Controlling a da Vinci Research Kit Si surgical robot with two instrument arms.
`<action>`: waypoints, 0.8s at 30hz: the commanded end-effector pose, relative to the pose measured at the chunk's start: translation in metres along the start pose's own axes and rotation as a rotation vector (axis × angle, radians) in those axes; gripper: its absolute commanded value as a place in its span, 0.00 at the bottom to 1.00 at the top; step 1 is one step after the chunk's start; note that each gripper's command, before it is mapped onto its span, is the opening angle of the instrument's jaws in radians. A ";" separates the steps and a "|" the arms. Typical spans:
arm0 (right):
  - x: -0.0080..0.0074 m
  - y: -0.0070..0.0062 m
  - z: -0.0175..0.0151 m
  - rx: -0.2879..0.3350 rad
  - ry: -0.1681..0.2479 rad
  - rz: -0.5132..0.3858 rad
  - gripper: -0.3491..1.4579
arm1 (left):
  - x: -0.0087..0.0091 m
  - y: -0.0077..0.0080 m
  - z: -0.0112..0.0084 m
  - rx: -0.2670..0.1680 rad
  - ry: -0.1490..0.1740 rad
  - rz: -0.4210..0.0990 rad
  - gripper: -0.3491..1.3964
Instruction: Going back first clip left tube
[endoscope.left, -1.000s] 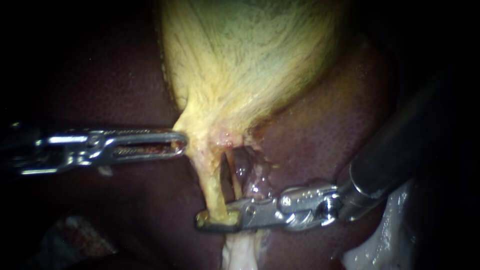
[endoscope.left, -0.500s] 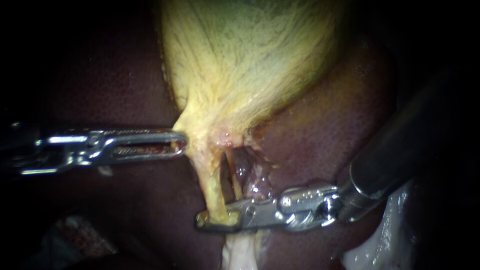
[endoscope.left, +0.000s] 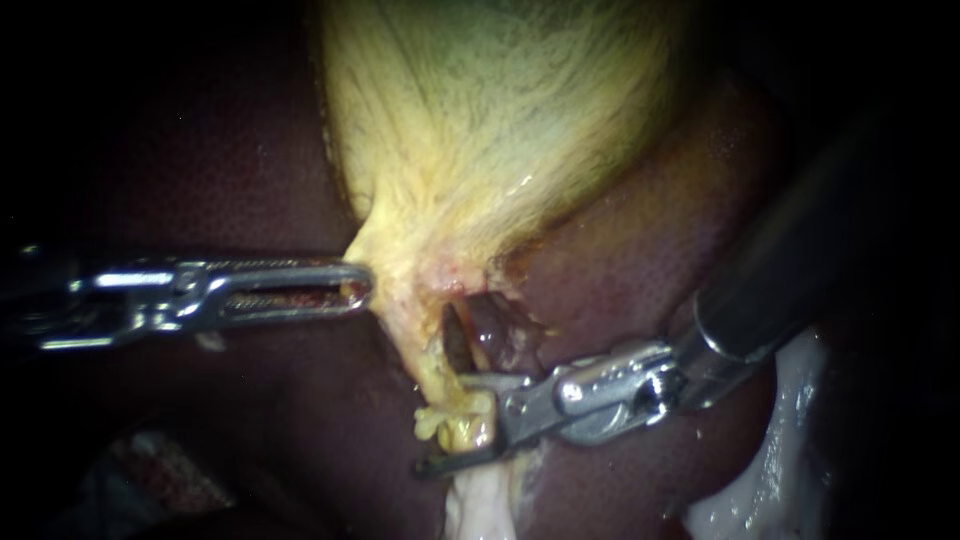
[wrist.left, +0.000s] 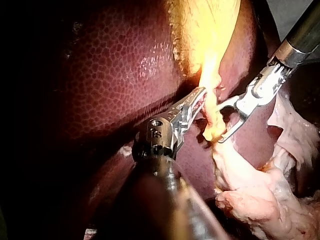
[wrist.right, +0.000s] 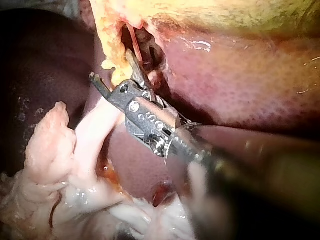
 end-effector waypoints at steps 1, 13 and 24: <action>-0.0001 0.0000 -0.0003 -0.001 0.001 0.001 0.52 | 0.0000 0.0000 0.0000 0.000 0.000 0.000 0.05; 0.0006 -0.0009 -0.0070 -0.045 -0.001 -0.024 0.52 | 0.0000 0.0002 0.0000 0.001 0.000 0.001 0.05; 0.0039 -0.0004 -0.0161 -0.118 -0.011 -0.068 0.52 | 0.0000 0.0014 0.0007 0.003 0.001 0.003 0.05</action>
